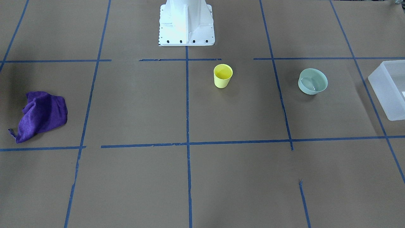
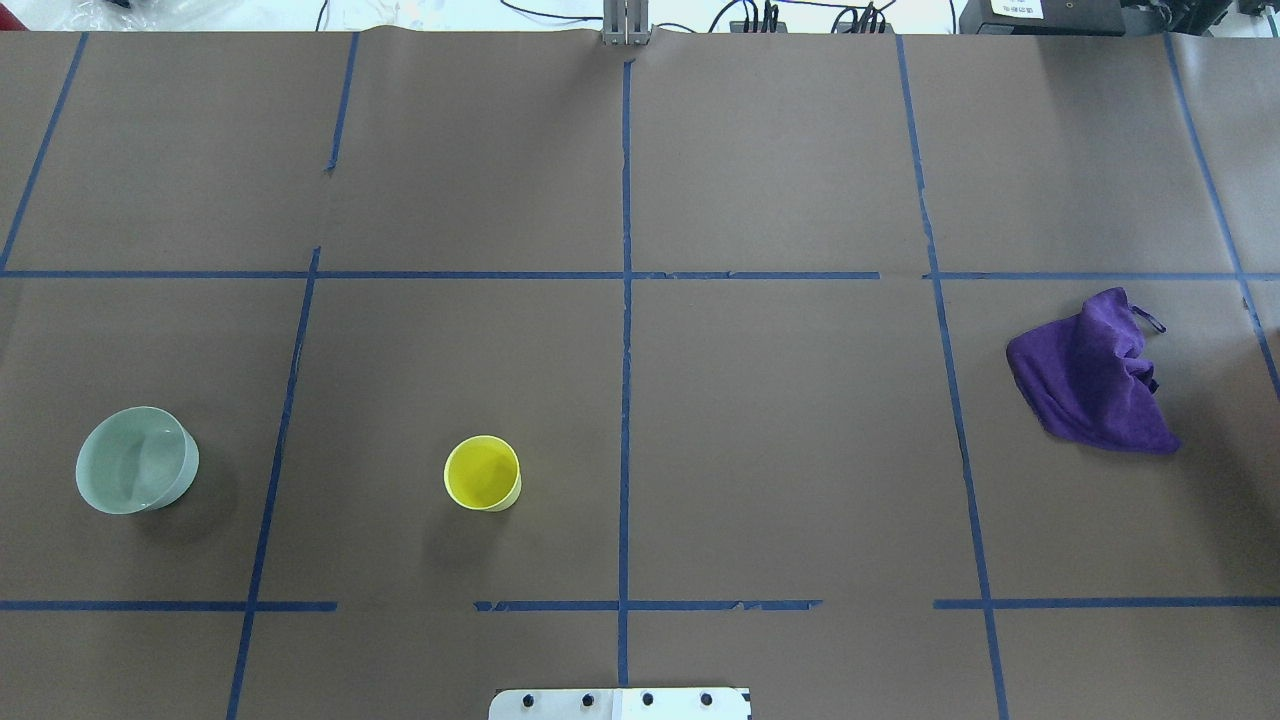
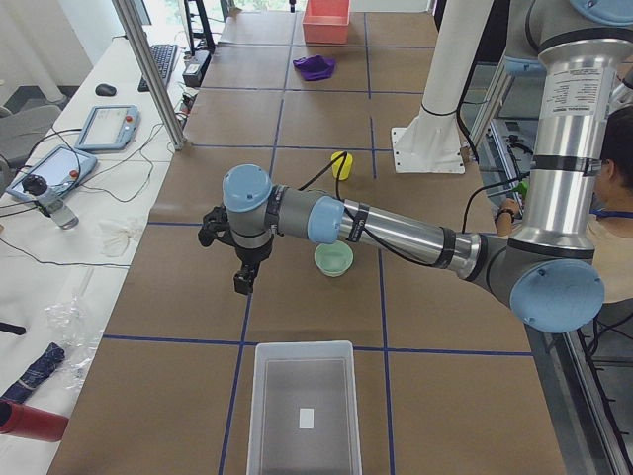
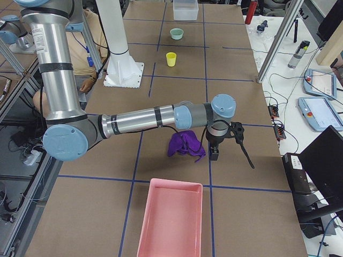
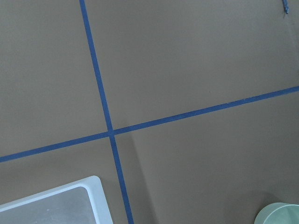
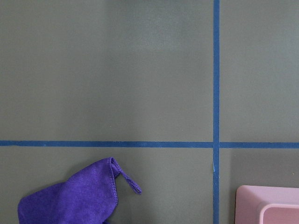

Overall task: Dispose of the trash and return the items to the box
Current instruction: 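Move the left gripper out over the table toward the yellow cup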

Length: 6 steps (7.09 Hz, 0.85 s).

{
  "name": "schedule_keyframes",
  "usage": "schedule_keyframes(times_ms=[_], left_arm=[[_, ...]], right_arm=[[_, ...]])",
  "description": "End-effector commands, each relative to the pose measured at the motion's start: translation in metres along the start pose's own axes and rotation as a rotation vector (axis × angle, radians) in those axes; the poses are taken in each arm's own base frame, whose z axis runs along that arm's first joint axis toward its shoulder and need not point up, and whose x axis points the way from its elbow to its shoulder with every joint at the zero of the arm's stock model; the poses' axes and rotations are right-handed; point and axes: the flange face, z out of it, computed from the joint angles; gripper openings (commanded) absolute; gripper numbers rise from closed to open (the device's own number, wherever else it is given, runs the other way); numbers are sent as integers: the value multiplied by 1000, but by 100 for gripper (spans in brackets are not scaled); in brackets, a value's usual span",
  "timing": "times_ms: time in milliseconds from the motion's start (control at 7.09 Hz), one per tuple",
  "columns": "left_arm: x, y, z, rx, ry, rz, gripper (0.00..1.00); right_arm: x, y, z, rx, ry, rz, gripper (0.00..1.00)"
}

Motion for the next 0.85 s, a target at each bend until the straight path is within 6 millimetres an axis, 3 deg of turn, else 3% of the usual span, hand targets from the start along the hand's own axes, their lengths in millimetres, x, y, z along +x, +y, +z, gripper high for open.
schedule_keyframes(times_ms=[0,141,282,423,564,705], left_arm=[[56,-6,12,41,97,81,100],[141,-13,35,-17,146,-26,100],[216,-8,44,-53,204,-33,100],[258,-5,39,-24,263,-80,100],[307,6,58,-23,333,-173,100],[358,22,92,13,335,-203,100]], right_arm=[[3,2,9,-5,-14,-3,100],[9,12,15,2,-47,-16,100],[10,14,17,12,-51,-27,100],[10,14,17,13,-51,-27,100],[10,14,16,16,-50,-29,100],[10,13,17,17,-41,-33,100]])
